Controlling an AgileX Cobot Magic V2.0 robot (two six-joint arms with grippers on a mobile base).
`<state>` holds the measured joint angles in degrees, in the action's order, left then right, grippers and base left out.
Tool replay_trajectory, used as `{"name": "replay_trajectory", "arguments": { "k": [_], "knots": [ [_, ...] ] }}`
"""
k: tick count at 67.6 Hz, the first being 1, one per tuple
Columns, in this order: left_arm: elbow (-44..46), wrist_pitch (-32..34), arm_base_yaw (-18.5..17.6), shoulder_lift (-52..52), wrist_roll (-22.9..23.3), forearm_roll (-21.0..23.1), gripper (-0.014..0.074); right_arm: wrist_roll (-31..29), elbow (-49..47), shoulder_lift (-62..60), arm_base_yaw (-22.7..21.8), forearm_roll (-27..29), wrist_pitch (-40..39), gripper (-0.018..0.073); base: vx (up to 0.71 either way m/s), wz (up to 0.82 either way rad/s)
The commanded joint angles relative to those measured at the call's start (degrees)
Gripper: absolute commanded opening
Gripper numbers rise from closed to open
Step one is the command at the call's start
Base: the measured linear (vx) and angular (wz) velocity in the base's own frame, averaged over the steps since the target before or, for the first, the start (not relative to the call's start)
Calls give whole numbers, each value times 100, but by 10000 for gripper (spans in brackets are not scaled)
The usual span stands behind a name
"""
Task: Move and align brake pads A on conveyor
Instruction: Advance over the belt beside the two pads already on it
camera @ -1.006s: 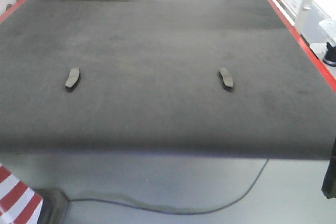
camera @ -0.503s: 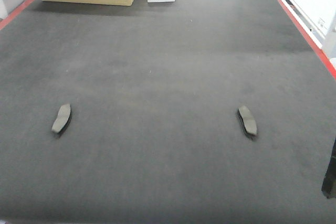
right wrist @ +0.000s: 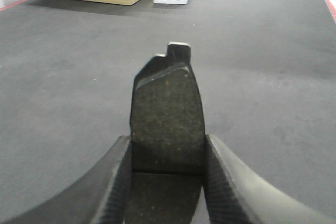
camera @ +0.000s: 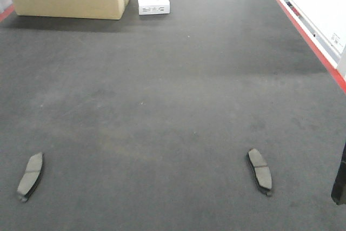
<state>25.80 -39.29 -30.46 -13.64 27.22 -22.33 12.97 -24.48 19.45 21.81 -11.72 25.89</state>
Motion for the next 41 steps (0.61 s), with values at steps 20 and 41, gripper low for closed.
{"name": "replay_trajectory", "arguments": {
  "k": [20,41],
  "knots": [
    [168,506,19,-69,21,-106,-6,-24,-185,34,-2,-68,-535,-4,11,-6],
    [168,506,19,-69,21,-106,-6,-24,-185,34,-2,-68,-535,-4,1,-2]
  ]
}}
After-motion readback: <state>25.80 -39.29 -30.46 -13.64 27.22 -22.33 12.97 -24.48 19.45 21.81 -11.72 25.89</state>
